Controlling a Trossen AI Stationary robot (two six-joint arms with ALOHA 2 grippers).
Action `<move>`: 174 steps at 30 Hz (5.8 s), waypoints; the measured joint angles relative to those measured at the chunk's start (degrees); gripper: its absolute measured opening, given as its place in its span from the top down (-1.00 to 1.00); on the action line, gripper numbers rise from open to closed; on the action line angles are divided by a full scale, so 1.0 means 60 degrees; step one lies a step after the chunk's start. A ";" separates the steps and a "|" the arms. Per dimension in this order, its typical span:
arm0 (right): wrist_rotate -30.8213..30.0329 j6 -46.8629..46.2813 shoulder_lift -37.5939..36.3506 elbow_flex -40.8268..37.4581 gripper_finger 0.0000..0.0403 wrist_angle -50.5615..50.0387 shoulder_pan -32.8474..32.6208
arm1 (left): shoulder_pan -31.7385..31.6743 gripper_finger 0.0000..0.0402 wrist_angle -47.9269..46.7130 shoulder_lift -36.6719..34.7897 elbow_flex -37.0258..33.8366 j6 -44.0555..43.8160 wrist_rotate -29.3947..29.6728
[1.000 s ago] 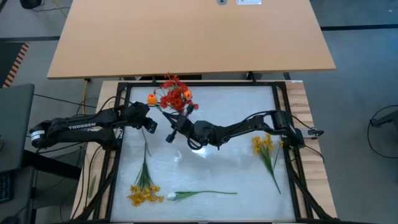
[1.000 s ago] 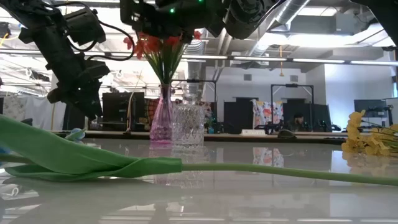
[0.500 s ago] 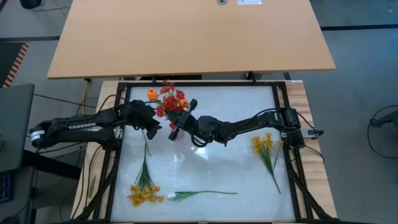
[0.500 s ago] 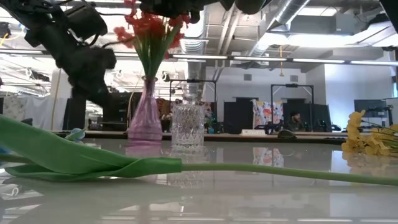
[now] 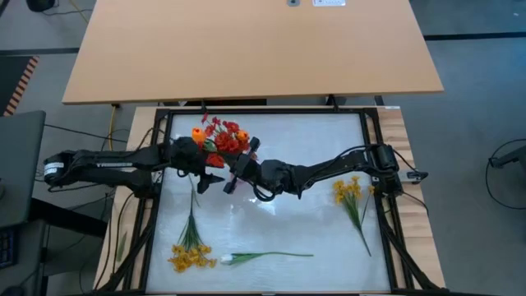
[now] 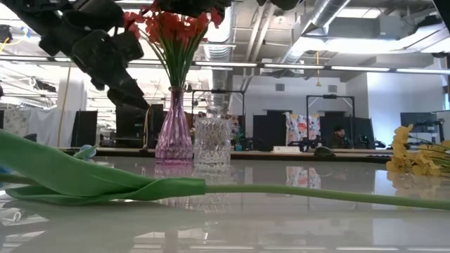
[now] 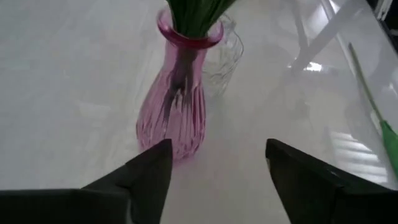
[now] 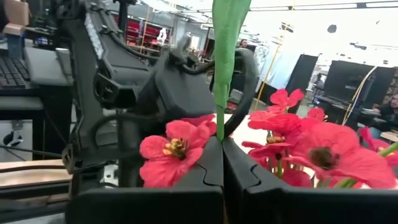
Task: Sort flowers into vase by color
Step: Put the orange tulip into the violet vase
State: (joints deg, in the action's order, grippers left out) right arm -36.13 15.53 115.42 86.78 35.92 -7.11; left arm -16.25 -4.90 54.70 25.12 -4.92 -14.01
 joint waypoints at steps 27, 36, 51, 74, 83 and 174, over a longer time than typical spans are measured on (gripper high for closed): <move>-0.0279 -0.0091 0.0000 0.0000 0.93 -0.0127 -0.0189 | 0.0830 0.24 0.5423 0.3314 0.0000 -0.0553 0.2125; -0.0712 -0.0272 0.0000 0.0007 0.92 -0.0436 -0.0200 | 0.0823 0.61 0.4709 0.3249 0.0022 -0.0508 0.2387; -0.0153 0.0092 -0.0058 -0.1118 0.92 0.3998 -0.0184 | 0.0688 0.61 0.1400 0.0992 -0.0004 -0.0512 0.3362; 0.0499 0.2413 -0.2202 -0.1122 0.92 0.0377 -0.0853 | 0.0692 0.61 0.1158 0.0921 -0.0007 -0.1300 0.3416; 0.2060 -0.0012 -0.2687 -0.1850 0.92 0.0075 -0.0659 | 0.0692 0.61 0.1157 0.0917 -0.0004 -0.1354 0.3149; 0.2288 -0.2251 0.0843 -0.1983 0.92 0.5999 0.0745 | 0.0773 0.61 0.1953 0.0691 -0.0011 -0.0705 0.3513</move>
State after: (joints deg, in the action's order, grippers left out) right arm -22.40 2.02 120.47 74.89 71.91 -2.64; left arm -11.61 6.82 58.85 25.06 -9.15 7.06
